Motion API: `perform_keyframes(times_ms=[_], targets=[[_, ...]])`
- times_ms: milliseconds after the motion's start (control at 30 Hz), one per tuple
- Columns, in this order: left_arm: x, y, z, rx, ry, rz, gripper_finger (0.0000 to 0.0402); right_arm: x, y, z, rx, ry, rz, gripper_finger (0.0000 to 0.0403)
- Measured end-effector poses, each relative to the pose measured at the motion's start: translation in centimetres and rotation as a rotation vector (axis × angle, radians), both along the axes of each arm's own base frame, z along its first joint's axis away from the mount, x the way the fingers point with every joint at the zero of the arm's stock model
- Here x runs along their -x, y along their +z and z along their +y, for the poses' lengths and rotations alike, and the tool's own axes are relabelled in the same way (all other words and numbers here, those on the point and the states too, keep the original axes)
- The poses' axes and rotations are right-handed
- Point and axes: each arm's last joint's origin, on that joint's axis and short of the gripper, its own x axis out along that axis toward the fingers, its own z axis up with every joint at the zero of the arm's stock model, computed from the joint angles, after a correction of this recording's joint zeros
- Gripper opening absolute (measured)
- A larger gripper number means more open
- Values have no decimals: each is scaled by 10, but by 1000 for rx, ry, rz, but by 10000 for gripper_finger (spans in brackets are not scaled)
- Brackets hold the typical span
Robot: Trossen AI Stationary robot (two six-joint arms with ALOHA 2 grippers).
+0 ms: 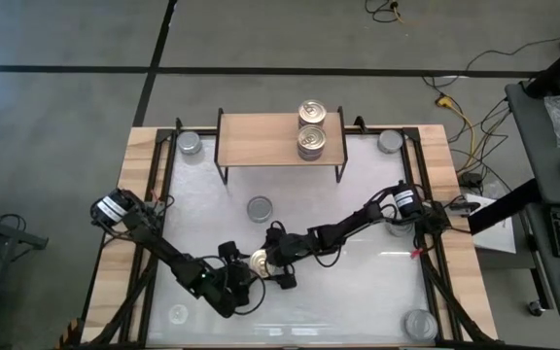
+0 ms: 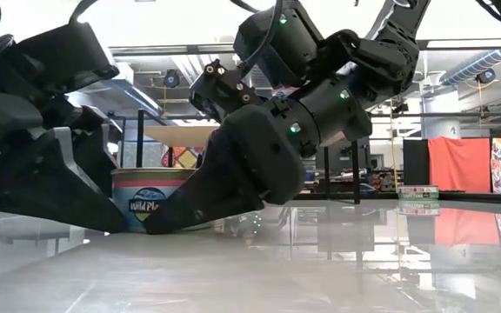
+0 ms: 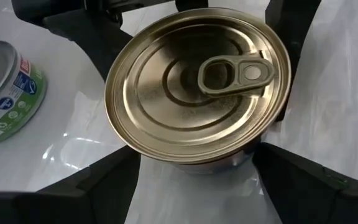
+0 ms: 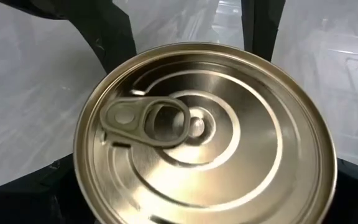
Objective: Stack canned seafood by type on shelf
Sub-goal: Stack the blue-pink tuna can on top of the other blue-pink tuna can on the shelf
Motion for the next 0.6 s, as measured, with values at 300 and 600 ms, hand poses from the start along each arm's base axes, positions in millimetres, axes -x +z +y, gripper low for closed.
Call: perform_keyframes(times_ms=[300, 600], targets=[[-6, 0, 6, -29, 23, -54, 300, -4, 4, -2, -26, -34, -26, 400], [-8, 0, 8, -21, 9, -32, 300, -4, 4, -1, -15, -37, -15, 399]])
